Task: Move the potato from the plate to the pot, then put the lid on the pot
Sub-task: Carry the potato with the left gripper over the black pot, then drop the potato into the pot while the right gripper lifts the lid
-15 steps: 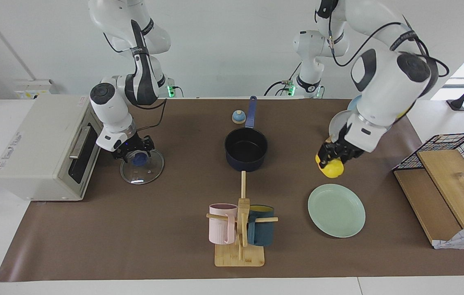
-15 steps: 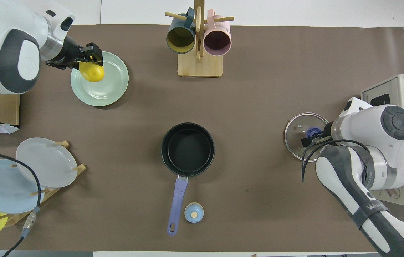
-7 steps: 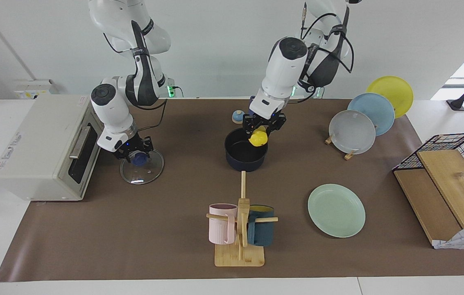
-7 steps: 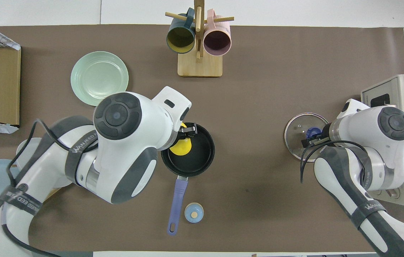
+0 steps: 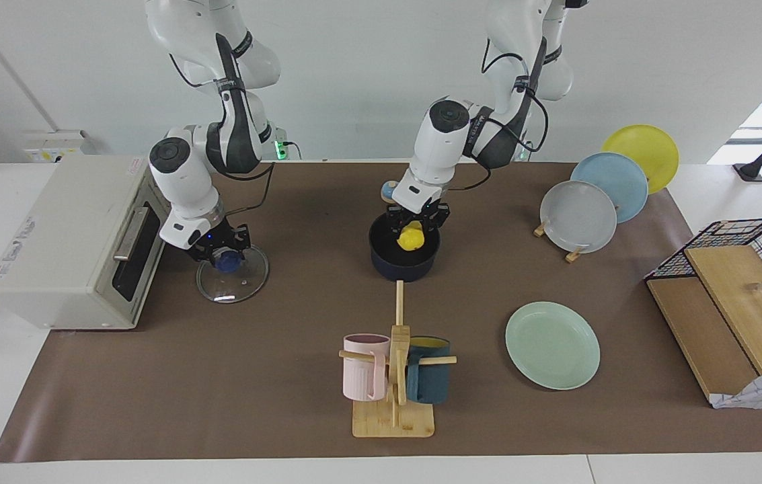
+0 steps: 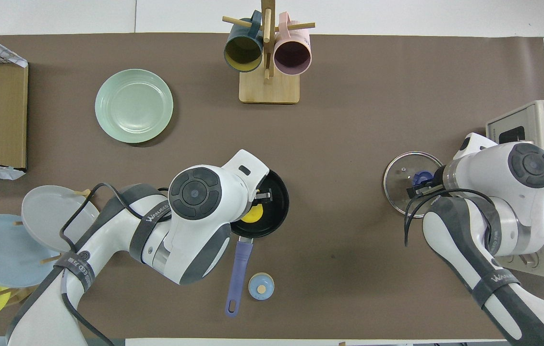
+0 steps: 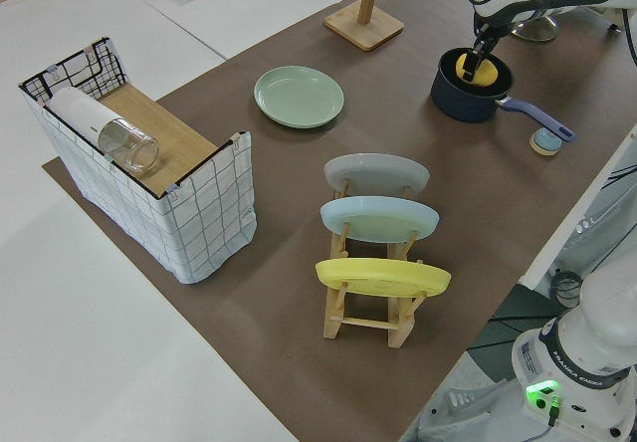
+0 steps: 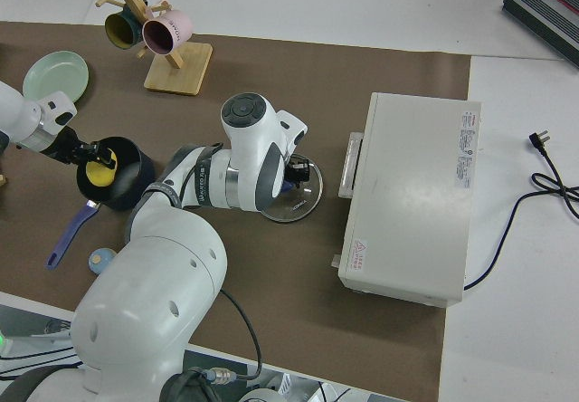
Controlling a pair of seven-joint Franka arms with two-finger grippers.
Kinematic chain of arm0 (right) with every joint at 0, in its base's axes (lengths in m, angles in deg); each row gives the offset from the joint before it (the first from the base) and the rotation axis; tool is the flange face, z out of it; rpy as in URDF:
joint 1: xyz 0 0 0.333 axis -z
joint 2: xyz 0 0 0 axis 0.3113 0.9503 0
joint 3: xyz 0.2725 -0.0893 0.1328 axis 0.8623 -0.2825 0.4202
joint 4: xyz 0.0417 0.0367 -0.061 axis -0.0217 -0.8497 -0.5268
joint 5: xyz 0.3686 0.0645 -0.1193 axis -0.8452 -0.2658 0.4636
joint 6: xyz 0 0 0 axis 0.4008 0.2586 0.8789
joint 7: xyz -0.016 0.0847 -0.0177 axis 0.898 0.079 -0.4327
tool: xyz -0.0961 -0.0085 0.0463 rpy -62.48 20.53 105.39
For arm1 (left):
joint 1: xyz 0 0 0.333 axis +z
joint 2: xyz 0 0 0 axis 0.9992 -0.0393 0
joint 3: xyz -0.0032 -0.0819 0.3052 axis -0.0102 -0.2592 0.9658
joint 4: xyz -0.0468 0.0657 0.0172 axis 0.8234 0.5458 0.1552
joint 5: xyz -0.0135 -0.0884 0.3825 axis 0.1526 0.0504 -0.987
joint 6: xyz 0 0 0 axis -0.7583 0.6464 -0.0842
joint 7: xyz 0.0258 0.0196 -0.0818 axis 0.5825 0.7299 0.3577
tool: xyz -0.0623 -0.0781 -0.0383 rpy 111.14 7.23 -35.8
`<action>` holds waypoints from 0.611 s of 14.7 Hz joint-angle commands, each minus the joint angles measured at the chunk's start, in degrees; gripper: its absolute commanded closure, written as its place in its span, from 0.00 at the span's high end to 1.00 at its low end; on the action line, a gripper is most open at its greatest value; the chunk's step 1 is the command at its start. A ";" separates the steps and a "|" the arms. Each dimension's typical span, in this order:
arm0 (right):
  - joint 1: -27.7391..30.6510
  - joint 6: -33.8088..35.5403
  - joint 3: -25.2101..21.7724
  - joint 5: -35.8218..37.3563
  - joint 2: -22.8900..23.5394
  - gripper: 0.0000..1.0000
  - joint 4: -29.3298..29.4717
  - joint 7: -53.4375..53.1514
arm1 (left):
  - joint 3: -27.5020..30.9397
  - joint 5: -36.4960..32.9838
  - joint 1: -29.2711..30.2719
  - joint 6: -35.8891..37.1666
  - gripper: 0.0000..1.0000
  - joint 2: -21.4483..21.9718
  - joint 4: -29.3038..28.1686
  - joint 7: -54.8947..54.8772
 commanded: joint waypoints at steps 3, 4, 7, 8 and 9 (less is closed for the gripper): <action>-2.01 16.70 0.19 -0.36 0.29 0.00 13.98 0.13 | 1.11 -3.52 -4.06 -5.66 0.00 -2.32 -3.20 5.00; -1.84 22.14 0.11 -0.36 0.29 0.00 18.37 0.22 | 1.11 -4.58 -4.51 -6.28 0.00 -3.38 -3.20 6.23; -1.92 33.59 0.11 -0.36 0.20 0.00 29.02 0.22 | 1.11 -5.29 -4.60 -7.25 0.00 -4.62 -3.20 7.04; -2.01 35.19 0.19 -0.45 -0.84 0.00 29.57 0.13 | 1.11 -6.25 -5.21 -7.08 0.00 -4.97 -3.29 6.86; -2.10 36.34 0.46 -0.45 -1.46 0.00 29.66 -0.13 | 1.11 -6.52 -5.82 -7.16 0.00 -5.49 -3.55 7.04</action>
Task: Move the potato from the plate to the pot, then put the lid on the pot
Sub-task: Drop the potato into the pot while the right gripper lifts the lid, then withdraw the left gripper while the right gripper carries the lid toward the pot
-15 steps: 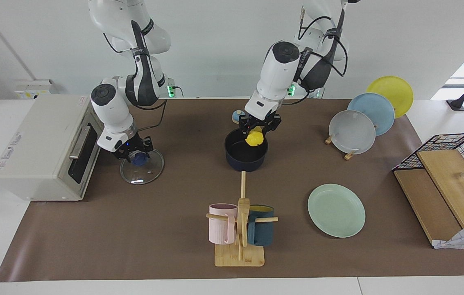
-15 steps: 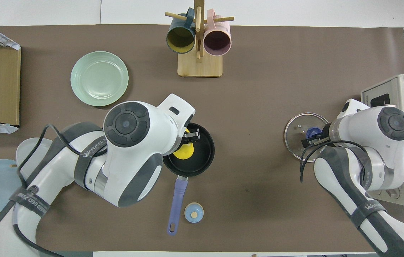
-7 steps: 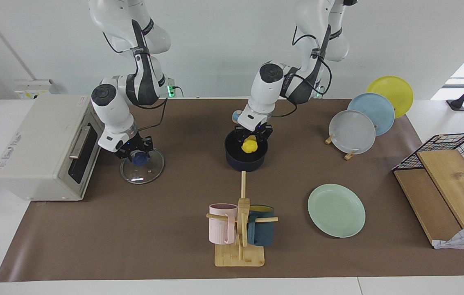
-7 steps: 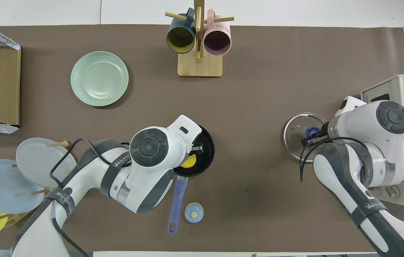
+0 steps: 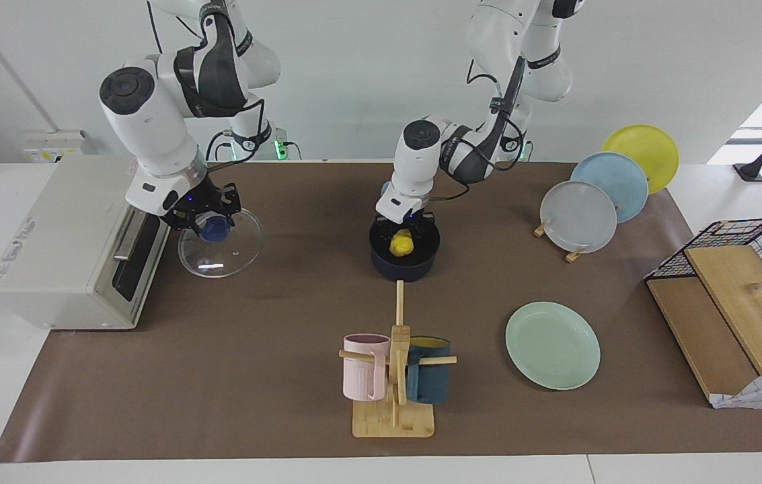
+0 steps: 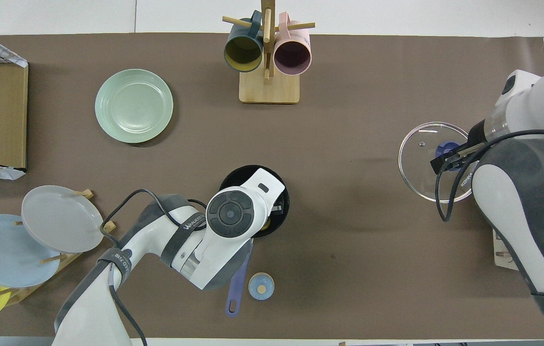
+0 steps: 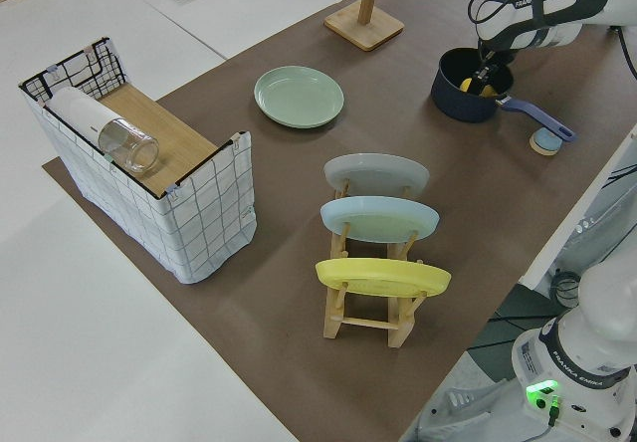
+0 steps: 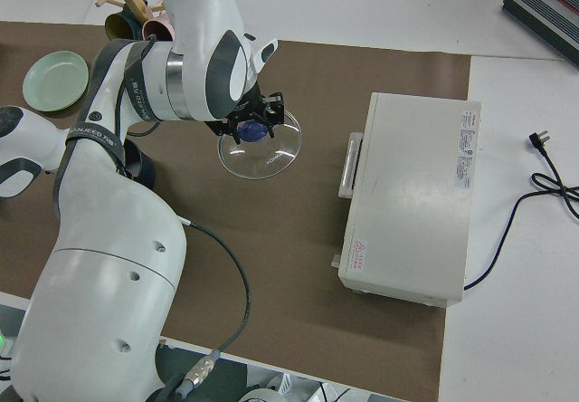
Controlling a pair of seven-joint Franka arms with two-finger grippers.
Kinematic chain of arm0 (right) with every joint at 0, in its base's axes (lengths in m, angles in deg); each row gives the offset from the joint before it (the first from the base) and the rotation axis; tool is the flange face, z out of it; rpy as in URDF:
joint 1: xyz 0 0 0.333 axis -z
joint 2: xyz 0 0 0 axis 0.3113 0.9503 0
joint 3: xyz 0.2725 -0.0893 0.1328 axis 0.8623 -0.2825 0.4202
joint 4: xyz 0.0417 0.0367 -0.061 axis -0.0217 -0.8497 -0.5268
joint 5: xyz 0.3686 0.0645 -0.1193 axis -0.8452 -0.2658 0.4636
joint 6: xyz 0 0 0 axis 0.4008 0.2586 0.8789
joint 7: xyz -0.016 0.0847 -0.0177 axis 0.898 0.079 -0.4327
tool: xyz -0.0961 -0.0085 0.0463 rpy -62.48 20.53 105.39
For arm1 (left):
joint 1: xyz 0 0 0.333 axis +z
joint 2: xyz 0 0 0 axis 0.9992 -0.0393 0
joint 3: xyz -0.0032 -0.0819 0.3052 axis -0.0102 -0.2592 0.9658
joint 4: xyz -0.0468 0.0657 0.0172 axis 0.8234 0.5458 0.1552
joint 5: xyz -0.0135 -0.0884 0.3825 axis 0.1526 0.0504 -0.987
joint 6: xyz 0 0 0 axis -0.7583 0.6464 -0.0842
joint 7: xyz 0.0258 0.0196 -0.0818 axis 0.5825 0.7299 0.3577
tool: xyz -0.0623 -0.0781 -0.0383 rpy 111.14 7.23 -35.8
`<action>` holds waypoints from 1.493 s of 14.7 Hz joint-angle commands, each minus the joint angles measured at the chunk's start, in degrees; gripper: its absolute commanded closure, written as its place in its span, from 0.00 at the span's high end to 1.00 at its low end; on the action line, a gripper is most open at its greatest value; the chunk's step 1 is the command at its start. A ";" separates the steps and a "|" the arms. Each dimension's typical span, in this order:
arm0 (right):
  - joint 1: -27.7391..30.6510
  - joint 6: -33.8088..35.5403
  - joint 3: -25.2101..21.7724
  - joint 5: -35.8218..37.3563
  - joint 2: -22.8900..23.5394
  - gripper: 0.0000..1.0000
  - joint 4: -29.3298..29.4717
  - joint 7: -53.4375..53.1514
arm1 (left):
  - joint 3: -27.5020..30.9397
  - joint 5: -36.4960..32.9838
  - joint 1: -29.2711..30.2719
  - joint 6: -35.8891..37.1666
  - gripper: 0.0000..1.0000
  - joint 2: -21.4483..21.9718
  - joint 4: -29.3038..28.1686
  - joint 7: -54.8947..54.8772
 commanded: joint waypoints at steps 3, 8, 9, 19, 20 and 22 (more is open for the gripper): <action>-0.28 1.63 0.58 -0.34 -0.51 0.00 0.34 -5.04 | 0.99 -1.93 -2.16 -1.02 0.00 -0.88 -1.06 0.71; -1.51 2.07 0.76 -0.34 -0.95 0.00 -0.10 -8.21 | 1.17 -1.93 1.87 7.64 1.00 1.04 5.42 -2.01; -1.42 2.07 0.76 -0.43 -0.95 0.00 -0.19 -8.21 | 1.08 -1.40 3.10 12.55 1.00 1.57 8.67 -3.06; -17.30 -6.08 0.85 -4.01 1.76 0.00 0.07 -25.68 | 1.78 2.47 26.02 41.60 1.00 8.78 30.05 -26.75; -19.50 -7.84 0.85 -4.99 3.43 0.00 0.16 -27.97 | 1.70 2.47 29.19 41.96 1.00 8.78 30.06 -31.85; -25.82 -12.23 0.85 -4.83 6.50 0.00 0.86 -34.54 | 1.70 2.47 34.47 41.79 1.00 9.05 29.79 -39.68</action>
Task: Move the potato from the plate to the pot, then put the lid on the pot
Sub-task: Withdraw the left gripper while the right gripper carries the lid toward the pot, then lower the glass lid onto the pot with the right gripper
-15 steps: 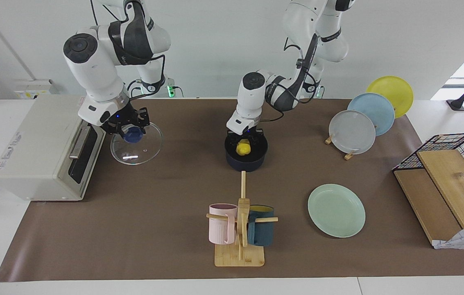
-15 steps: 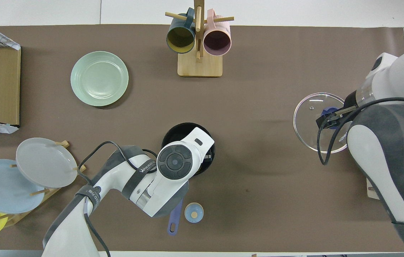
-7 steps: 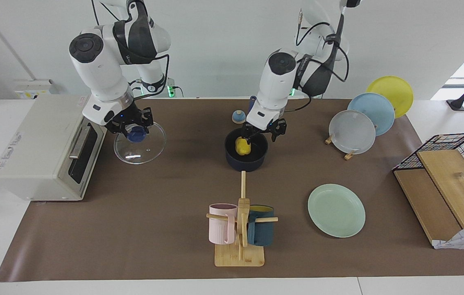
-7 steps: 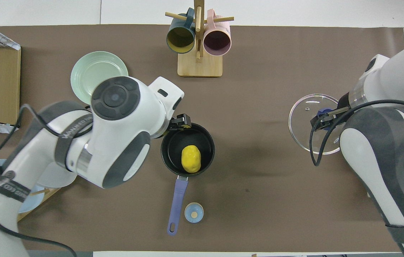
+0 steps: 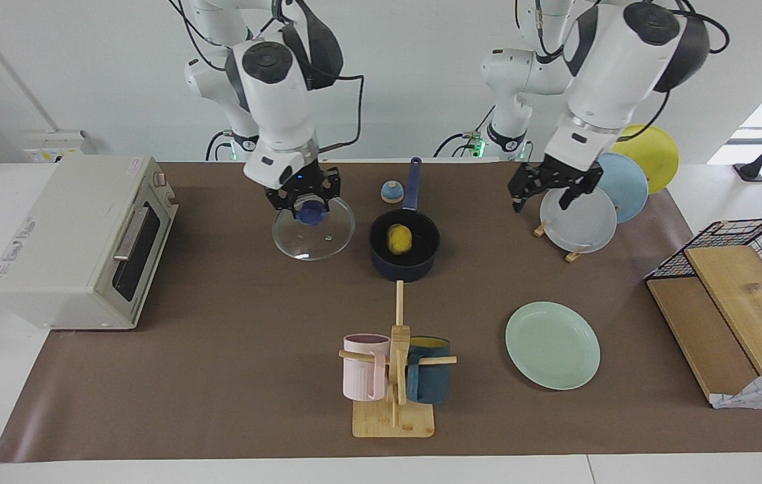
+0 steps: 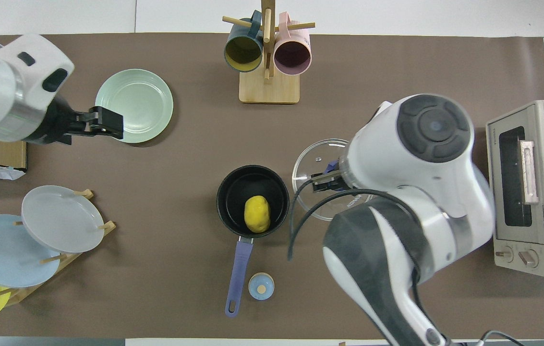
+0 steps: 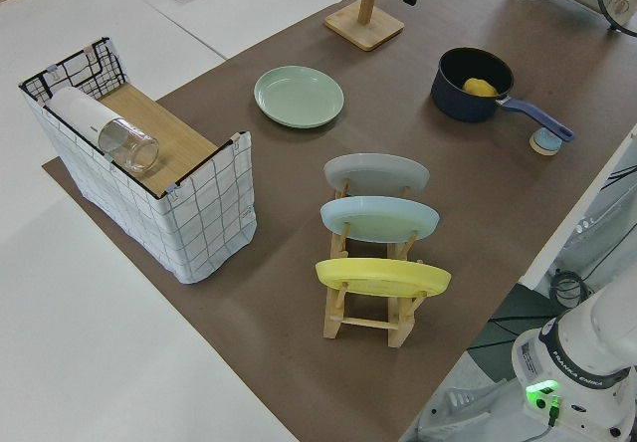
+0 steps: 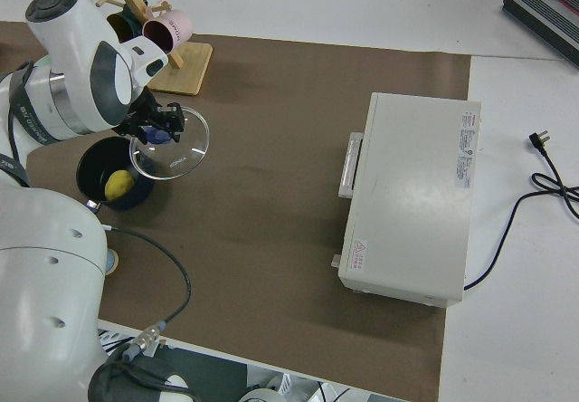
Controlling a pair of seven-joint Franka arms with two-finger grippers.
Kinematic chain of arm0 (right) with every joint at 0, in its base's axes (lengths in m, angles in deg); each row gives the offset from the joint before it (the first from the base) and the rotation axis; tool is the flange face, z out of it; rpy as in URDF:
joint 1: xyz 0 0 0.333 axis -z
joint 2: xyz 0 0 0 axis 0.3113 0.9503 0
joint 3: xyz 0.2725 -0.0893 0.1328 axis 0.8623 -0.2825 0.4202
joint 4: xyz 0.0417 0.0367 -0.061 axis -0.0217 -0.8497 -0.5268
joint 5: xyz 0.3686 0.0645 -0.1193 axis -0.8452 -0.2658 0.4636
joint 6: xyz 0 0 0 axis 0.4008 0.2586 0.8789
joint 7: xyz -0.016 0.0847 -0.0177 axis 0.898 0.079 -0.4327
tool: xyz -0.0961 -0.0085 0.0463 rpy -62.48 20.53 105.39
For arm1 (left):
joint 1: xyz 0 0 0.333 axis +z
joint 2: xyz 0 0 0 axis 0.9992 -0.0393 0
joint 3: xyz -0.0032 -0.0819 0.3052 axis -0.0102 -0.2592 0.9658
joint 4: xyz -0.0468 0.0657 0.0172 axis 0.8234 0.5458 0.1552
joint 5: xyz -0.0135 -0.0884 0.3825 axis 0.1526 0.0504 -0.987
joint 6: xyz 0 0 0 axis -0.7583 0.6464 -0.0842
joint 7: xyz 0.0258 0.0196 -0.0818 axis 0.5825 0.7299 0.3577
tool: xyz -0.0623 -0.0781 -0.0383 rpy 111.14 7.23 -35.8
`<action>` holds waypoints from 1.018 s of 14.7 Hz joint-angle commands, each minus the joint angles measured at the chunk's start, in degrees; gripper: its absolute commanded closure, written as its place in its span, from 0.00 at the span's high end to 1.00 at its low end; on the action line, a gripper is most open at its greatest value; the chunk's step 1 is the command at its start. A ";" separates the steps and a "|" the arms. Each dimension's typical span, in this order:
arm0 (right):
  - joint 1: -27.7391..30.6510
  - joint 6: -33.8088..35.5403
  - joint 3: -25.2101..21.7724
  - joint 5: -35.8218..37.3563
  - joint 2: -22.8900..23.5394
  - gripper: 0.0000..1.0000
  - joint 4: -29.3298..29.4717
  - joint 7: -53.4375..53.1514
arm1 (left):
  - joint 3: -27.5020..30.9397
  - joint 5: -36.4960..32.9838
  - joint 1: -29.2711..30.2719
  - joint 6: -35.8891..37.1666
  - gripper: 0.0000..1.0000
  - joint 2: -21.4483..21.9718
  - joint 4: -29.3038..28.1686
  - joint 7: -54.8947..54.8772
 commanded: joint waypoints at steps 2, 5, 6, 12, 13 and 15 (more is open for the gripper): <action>-8.17 -6.19 -0.43 -0.98 4.35 0.00 1.12 -10.81 | -0.69 -0.80 7.53 0.98 1.00 -0.45 0.40 -10.19; -10.80 -8.22 0.01 -0.63 5.93 0.00 1.21 -12.23 | -0.42 -2.04 8.07 1.85 1.00 -0.37 0.49 -10.56; -11.95 -8.49 0.01 -0.28 7.07 0.00 1.21 -13.46 | -0.34 -2.04 7.99 2.64 1.00 -0.28 0.58 -10.30; -14.86 -11.13 0.01 -0.10 9.80 0.00 1.56 -17.68 | 0.63 -3.01 7.11 13.69 1.00 0.60 6.90 -10.30; -15.04 -11.39 0.01 -0.10 9.89 0.00 1.65 -17.78 | 0.63 -3.36 6.93 15.29 1.00 0.77 6.82 -10.30; -14.51 -12.00 0.01 -0.01 9.89 0.00 1.91 -17.78 | 0.63 -3.45 6.76 14.34 1.00 2.44 3.32 -10.56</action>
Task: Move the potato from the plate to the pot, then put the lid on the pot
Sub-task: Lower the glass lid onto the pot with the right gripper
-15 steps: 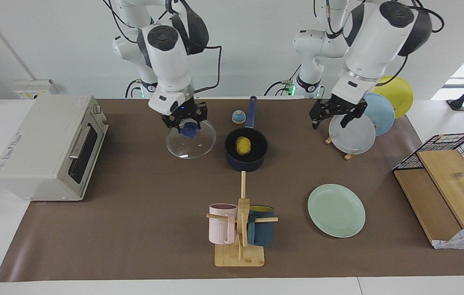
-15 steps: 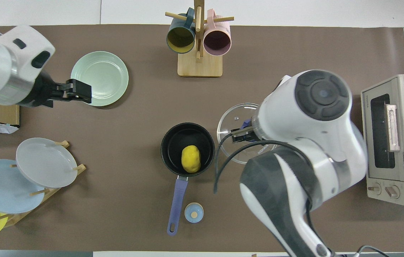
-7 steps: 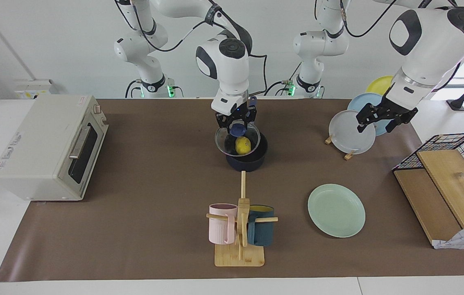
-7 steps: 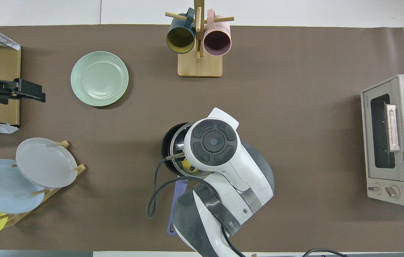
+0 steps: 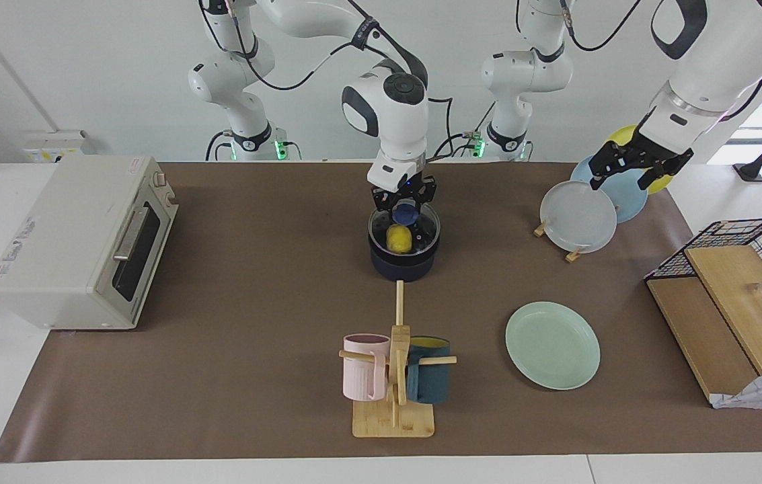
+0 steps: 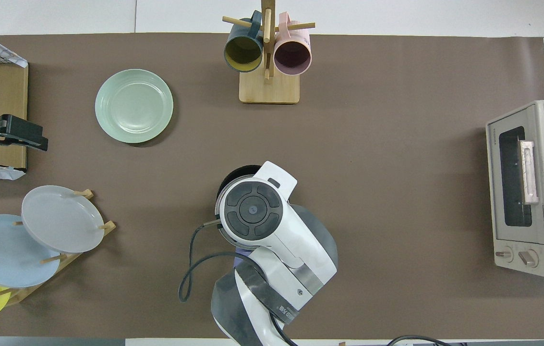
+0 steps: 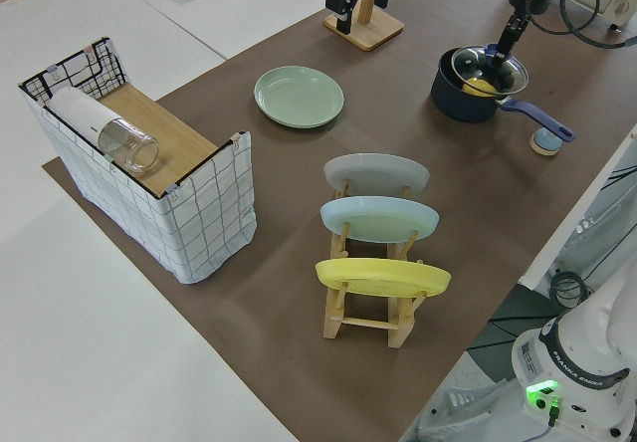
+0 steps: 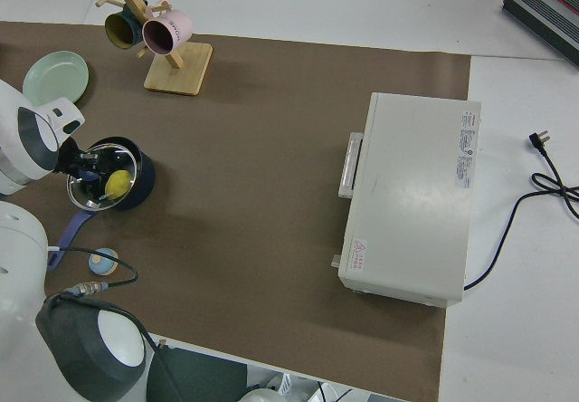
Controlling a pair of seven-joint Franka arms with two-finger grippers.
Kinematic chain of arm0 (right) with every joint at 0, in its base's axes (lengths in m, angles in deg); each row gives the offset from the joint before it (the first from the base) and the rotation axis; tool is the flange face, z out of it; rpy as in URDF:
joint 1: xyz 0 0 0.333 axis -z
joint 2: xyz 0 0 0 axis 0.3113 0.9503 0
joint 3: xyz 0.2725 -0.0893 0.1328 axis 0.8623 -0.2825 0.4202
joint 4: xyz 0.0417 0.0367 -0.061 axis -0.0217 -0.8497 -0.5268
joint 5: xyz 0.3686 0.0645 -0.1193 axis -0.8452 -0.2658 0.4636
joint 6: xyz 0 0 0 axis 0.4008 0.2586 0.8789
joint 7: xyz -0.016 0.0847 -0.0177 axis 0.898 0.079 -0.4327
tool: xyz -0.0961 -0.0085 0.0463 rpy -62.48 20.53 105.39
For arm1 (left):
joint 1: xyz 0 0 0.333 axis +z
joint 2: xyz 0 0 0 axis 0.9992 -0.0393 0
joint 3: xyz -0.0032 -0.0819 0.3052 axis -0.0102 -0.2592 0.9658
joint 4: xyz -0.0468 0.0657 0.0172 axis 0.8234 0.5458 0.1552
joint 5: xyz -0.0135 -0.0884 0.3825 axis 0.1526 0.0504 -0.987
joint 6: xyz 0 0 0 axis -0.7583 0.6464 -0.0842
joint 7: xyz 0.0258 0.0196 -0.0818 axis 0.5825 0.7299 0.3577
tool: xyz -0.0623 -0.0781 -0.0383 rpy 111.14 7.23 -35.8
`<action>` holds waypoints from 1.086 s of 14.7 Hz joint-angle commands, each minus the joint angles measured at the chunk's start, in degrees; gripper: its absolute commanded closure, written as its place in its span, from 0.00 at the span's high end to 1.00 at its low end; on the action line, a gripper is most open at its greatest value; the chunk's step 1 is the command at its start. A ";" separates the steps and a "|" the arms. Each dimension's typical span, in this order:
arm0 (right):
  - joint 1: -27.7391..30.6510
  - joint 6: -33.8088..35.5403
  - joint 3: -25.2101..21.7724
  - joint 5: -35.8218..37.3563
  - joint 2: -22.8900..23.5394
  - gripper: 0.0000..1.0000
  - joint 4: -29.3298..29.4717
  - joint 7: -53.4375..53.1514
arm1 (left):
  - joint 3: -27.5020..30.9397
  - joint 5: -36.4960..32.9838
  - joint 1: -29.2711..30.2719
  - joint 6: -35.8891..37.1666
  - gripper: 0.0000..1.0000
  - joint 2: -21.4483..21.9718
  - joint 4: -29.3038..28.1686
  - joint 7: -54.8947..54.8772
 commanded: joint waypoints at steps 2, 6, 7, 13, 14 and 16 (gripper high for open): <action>0.07 -1.59 -0.10 0.70 0.52 0.00 1.23 -1.22 | 0.83 -1.21 -1.68 -0.29 1.00 0.58 -1.90 -0.31; -0.46 -3.79 -0.10 4.31 2.19 0.00 1.05 -1.31 | 1.36 -1.03 -2.30 -1.26 1.00 0.22 -1.72 0.13; -0.46 -3.88 -0.10 4.48 2.28 0.00 0.97 -1.31 | 1.27 -1.12 -2.56 -1.26 1.00 0.49 -1.89 0.13; -0.98 -3.88 -0.10 6.06 2.28 0.00 0.70 -1.40 | 0.92 -1.12 -2.03 -1.61 1.00 1.10 -2.34 0.39; -0.98 -4.06 -0.10 6.16 2.28 0.00 0.61 -1.40 | 0.92 -1.30 -2.03 -1.61 1.00 1.10 -2.34 0.48; -1.07 -4.06 -0.10 6.16 2.28 0.00 0.44 -1.49 | 0.57 -3.13 -2.30 -1.70 1.00 1.10 -2.16 0.83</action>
